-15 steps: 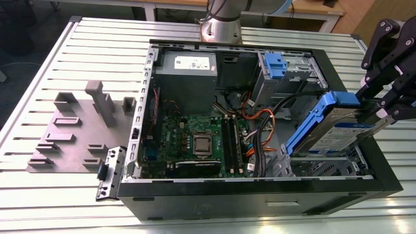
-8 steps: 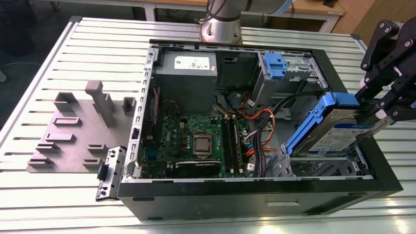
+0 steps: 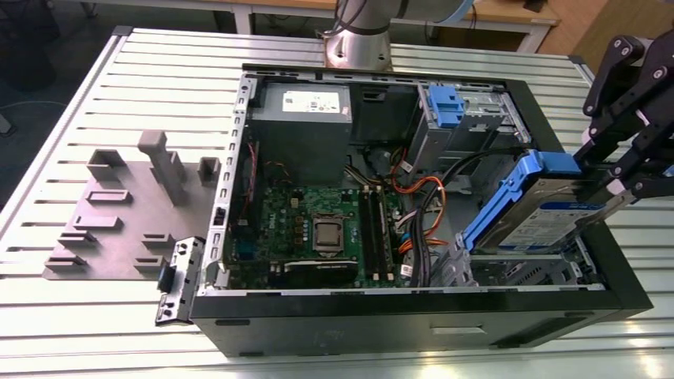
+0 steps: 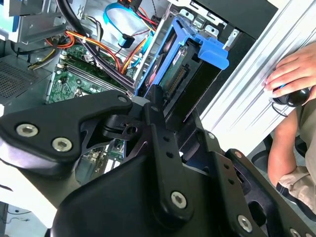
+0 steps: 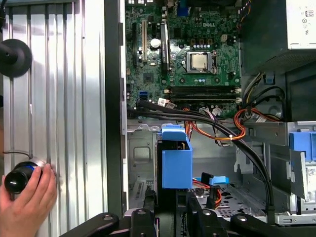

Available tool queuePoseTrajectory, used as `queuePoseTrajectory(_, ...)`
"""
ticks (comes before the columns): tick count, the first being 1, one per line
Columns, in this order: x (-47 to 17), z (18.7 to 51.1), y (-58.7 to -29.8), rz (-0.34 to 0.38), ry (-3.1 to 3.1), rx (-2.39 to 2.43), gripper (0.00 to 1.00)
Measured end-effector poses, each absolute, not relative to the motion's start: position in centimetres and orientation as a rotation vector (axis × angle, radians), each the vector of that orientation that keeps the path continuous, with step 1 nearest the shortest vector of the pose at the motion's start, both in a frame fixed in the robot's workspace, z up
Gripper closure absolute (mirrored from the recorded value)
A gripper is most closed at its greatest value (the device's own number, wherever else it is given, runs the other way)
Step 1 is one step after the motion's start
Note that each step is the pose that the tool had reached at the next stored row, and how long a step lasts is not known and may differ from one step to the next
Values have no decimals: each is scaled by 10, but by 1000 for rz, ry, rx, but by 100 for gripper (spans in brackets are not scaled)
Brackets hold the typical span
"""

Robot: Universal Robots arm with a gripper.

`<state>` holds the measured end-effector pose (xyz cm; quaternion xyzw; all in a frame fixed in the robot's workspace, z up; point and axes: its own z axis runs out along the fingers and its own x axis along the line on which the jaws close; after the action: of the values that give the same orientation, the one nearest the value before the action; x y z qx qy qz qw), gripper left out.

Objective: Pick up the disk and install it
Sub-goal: 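Insert the disk into the insertion slot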

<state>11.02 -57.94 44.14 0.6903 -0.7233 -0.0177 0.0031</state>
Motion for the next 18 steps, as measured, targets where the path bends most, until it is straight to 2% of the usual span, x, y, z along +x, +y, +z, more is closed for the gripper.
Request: queuePoseTrajectory(18,110,438,-581,-55,-2268,2164,65)
